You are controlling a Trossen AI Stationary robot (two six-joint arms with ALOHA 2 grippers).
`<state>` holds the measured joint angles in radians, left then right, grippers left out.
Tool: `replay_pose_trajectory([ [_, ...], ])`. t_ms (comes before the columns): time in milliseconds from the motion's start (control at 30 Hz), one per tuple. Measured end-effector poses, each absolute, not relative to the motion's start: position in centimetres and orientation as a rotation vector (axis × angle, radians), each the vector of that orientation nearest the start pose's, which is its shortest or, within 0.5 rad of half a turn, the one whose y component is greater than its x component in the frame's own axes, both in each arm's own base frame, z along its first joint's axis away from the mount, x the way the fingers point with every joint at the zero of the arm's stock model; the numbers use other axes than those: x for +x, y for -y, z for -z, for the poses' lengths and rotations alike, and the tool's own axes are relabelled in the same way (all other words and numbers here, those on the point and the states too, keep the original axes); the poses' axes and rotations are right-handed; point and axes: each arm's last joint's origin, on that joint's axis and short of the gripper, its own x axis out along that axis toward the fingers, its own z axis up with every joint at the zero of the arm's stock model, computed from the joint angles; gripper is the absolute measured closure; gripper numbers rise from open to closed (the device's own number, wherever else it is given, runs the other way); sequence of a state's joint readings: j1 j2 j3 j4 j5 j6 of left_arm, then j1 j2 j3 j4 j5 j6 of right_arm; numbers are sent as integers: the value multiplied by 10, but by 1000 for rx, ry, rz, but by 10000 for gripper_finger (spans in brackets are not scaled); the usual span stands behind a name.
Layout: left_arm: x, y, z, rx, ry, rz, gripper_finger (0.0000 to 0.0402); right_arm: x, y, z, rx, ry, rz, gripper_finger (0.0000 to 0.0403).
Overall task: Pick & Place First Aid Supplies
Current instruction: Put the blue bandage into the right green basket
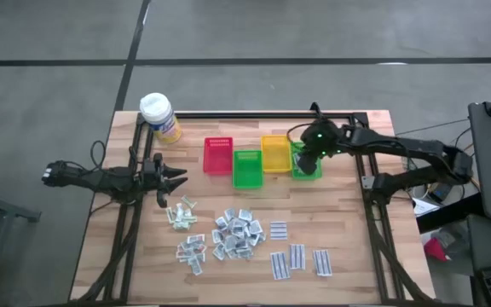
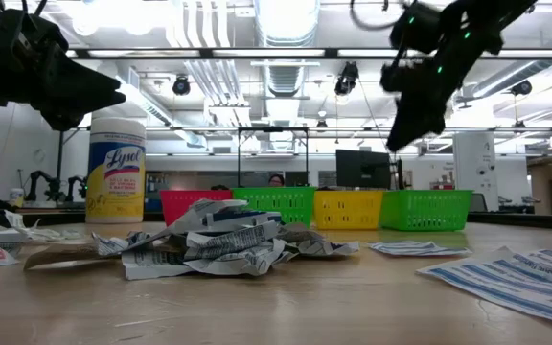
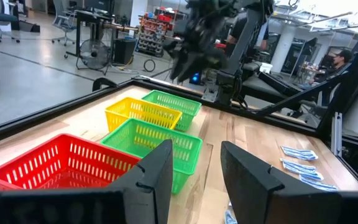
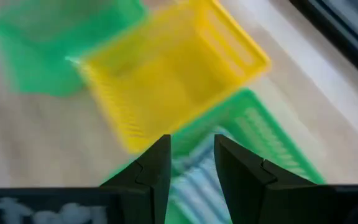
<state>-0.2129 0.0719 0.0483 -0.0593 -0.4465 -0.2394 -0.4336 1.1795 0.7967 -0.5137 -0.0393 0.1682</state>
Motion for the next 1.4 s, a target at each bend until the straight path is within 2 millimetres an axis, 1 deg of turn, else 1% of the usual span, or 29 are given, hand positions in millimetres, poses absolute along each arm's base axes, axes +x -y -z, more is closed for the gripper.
replay_pose_trajectory([
  [167, 97, 8, -169, -211, -50, -242, 271, 197, 77, -260, 399, -729, 238, 283],
  [300, 97, 8, -169, -211, -50, -242, 271, 193, 59, -273, 392, -676, 150, 277],
  [433, 97, 8, -169, -212, -47, -241, 271, 191, 41, -279, 414, -656, 87, 275],
  [567, 97, 8, -169, -213, -45, -241, 271, 193, 23, -280, 439, -668, 18, 281],
  [733, 97, 8, -169, -213, -44, -241, 271, 204, -1, -276, 468, -697, -66, 291],
  [933, 97, 8, -169, -213, -44, -241, 271, 226, -28, -267, 455, -695, -161, 304],
  [1033, 97, 8, -169, -213, -44, -241, 271, 237, -39, -257, 451, -723, -183, 310],
  [1167, 97, 8, -169, -213, -44, -241, 271, 248, -50, -239, 448, -804, -193, 315],
  [1267, 97, 8, -169, -213, -44, -241, 271, 256, -56, -226, 442, -863, -192, 316],
  [1400, 97, 8, -169, -213, -44, -241, 271, 269, -61, -216, 423, -913, -192, 309],
])
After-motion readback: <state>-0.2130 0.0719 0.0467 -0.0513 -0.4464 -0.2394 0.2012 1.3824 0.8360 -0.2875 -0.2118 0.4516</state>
